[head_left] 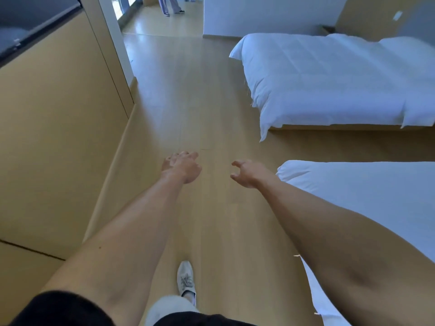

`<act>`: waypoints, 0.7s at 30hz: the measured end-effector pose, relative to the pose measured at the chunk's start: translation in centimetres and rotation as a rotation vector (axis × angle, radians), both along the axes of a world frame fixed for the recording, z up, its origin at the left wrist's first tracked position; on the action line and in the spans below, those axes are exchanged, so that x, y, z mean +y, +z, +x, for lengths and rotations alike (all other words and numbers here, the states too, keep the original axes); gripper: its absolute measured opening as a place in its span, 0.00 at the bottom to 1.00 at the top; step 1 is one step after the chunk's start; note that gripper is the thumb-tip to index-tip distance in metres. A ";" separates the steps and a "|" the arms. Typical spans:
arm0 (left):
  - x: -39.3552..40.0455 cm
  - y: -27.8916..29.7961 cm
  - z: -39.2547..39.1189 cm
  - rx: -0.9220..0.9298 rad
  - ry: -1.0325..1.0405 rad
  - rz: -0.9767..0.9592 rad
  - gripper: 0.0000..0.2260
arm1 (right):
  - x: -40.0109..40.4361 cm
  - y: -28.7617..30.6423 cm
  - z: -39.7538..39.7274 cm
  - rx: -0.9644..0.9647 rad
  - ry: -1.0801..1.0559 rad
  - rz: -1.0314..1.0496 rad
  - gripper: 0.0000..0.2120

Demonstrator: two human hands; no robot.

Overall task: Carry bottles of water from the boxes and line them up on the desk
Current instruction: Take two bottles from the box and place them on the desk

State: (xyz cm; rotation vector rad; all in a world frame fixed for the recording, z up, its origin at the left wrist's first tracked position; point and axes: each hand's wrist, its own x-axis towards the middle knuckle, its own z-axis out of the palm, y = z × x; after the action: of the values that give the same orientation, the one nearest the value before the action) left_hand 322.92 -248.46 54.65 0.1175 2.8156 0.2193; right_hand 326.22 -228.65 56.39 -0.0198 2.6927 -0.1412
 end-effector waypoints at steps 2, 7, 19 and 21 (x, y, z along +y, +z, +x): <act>-1.3 0.1 -3.5 -0.020 -0.001 0.012 0.23 | -1.6 0.3 -3.6 -0.014 -0.003 0.009 0.26; -3.2 0.7 -11.6 -0.037 -0.042 0.008 0.22 | -4.5 0.9 -11.7 -0.018 -0.026 0.023 0.26; -1.0 0.2 -29.5 -0.092 -0.113 0.004 0.22 | -2.8 -0.8 -28.6 -0.036 -0.129 -0.042 0.26; -0.2 -0.1 -33.3 -0.092 -0.107 0.007 0.22 | -2.1 -1.5 -32.6 -0.032 -0.126 -0.053 0.27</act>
State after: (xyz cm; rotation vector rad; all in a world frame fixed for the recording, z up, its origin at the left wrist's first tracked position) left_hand 289.66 -248.71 54.60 0.2532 2.7080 0.2047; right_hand 293.67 -230.76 54.93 0.1347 2.6575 -0.2494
